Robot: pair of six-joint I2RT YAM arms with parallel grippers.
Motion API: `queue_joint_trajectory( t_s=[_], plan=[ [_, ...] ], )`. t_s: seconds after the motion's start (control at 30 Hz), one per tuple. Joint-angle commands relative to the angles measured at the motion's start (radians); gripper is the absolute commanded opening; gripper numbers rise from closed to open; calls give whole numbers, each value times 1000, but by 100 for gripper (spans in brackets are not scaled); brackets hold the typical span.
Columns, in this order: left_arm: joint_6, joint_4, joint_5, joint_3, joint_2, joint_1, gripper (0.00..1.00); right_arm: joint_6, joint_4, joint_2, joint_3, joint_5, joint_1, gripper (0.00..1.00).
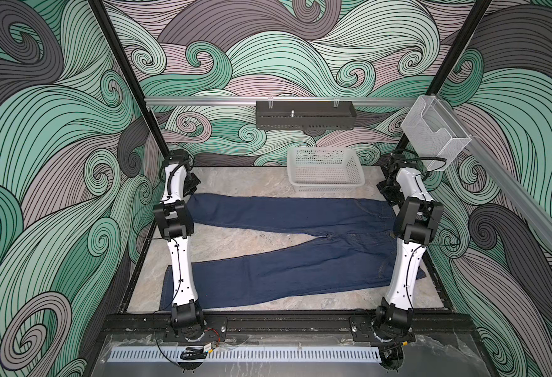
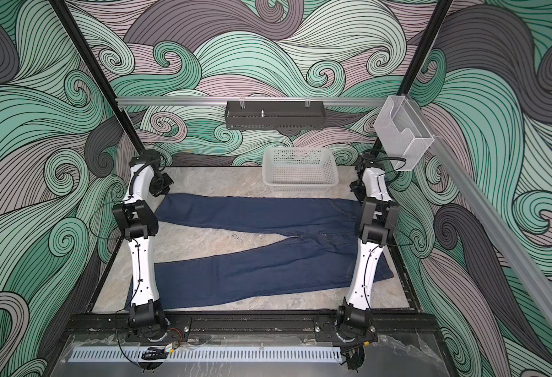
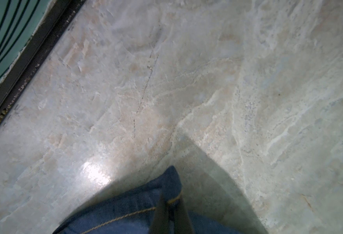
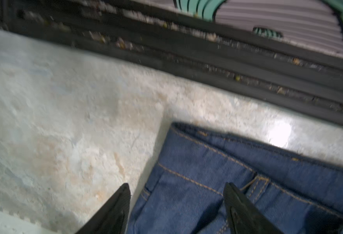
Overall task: Fold and stack the trousers
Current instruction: Fold the trousers at the center of the table.
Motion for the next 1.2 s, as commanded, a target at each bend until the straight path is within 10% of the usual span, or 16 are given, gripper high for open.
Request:
queue_joint_trajectory(
  t_s=[0.0,0.53,1.17],
  plan=[
    [2,22,10,-18,-46,7,0,-16,-59,46,55,84,-2,73],
    [0,60,-9,-101,-122,33,0,-92,-132,159,167,55,-8,69],
    [2,69,10,-116,-122,54,0,-81,-140,209,201,34,3,32]
  ],
)
